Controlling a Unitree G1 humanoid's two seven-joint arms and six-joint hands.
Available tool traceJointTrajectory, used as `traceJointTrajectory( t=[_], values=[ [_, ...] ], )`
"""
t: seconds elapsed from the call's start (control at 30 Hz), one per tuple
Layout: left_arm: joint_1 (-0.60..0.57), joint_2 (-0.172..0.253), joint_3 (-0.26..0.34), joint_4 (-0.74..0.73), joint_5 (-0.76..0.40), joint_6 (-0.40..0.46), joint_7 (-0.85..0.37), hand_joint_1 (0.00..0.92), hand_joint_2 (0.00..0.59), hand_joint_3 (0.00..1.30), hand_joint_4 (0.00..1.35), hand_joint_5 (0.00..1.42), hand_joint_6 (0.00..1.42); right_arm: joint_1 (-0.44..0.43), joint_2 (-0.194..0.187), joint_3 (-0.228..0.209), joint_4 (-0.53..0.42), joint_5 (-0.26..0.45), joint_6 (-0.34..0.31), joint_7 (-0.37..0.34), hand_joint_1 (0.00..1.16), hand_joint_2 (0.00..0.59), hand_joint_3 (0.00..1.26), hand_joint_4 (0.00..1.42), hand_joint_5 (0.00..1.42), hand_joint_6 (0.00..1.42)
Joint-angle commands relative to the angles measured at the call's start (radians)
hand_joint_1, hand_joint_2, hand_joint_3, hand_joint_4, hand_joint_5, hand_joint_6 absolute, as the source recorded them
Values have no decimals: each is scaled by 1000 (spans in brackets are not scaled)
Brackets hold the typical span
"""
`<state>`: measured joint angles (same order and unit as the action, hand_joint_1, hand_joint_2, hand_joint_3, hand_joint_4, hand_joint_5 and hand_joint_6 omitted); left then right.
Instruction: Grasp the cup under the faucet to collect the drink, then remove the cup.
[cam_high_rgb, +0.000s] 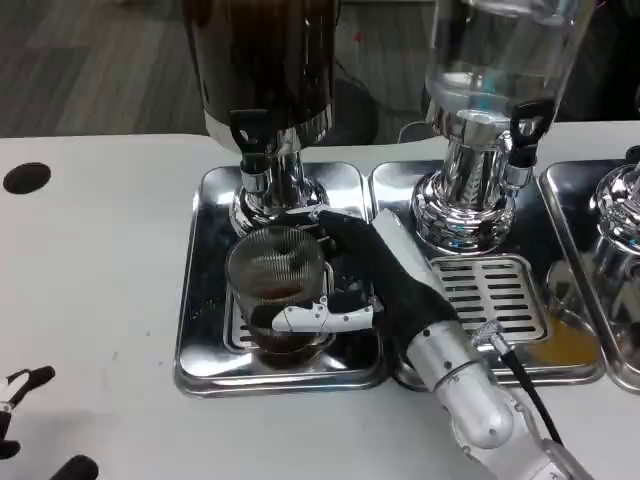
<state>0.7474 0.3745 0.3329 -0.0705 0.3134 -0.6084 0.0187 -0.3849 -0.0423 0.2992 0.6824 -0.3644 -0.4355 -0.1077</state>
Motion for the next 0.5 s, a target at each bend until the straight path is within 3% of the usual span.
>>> traceJointTrajectory(
  t=[0.03, 0.5],
  values=[
    [5, -5, -5, -14, -7, 2, -9, 0, 78, 157, 61, 86, 346, 11, -11, -11, -49, 12, -20, 10, 831, 96, 480, 525, 528, 384],
    [-19, -9, -28, -16, -1, 18, -21, 0, 79, 153, 52, 86, 347, 109, -78, -56, -247, 42, 12, 83, 829, 98, 486, 532, 543, 400]
  ],
)
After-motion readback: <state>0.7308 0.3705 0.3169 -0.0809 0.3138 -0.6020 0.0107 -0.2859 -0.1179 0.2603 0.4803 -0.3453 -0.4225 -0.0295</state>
